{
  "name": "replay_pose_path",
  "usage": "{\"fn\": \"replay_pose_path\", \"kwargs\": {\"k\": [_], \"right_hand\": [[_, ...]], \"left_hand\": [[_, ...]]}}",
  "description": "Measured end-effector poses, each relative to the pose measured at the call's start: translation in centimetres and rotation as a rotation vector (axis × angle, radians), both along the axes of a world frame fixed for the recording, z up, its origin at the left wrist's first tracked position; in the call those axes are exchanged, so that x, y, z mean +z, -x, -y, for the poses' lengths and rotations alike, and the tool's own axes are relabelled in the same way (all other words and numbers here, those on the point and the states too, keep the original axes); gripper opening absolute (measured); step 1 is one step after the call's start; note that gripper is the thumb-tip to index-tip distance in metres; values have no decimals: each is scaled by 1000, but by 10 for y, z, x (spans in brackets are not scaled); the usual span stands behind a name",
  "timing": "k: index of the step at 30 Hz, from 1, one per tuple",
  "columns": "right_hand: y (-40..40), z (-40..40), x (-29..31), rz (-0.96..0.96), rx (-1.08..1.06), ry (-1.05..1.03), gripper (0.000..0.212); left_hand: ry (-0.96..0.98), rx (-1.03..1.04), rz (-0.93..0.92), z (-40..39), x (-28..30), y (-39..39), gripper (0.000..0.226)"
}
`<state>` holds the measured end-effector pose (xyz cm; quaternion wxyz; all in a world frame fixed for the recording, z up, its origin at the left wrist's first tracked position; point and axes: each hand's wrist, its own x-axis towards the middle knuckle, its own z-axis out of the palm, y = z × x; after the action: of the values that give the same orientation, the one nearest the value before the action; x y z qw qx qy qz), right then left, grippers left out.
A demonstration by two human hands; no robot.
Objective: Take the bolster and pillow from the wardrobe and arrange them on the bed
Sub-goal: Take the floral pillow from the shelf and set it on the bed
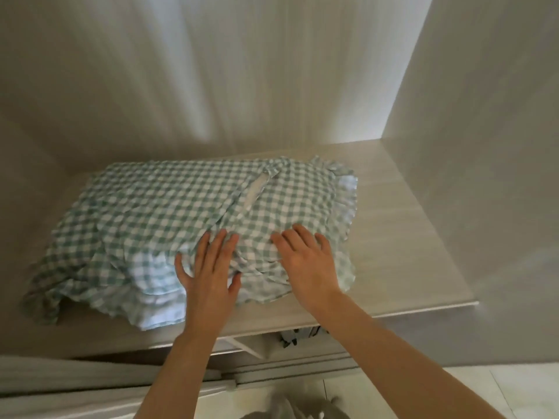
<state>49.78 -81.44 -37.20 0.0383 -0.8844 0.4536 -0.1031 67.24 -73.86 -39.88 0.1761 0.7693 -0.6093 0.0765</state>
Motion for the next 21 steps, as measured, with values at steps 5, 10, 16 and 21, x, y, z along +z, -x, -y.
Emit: {"fn": "replay_pose_path", "kwargs": {"k": [5, 10, 16, 21], "right_hand": [[25, 5, 0, 88, 29, 78, 53], [77, -4, -5, 231, -28, 90, 40], [123, -18, 2, 250, -76, 27, 42], [87, -34, 12, 269, 158, 8, 43]], "left_hand": [[48, 3, 5, -9, 0, 6, 78], [193, -150, -13, -21, 1, 3, 50], [231, -169, 31, -31, -11, 13, 53], [341, -175, -15, -14, -6, 20, 24]]}}
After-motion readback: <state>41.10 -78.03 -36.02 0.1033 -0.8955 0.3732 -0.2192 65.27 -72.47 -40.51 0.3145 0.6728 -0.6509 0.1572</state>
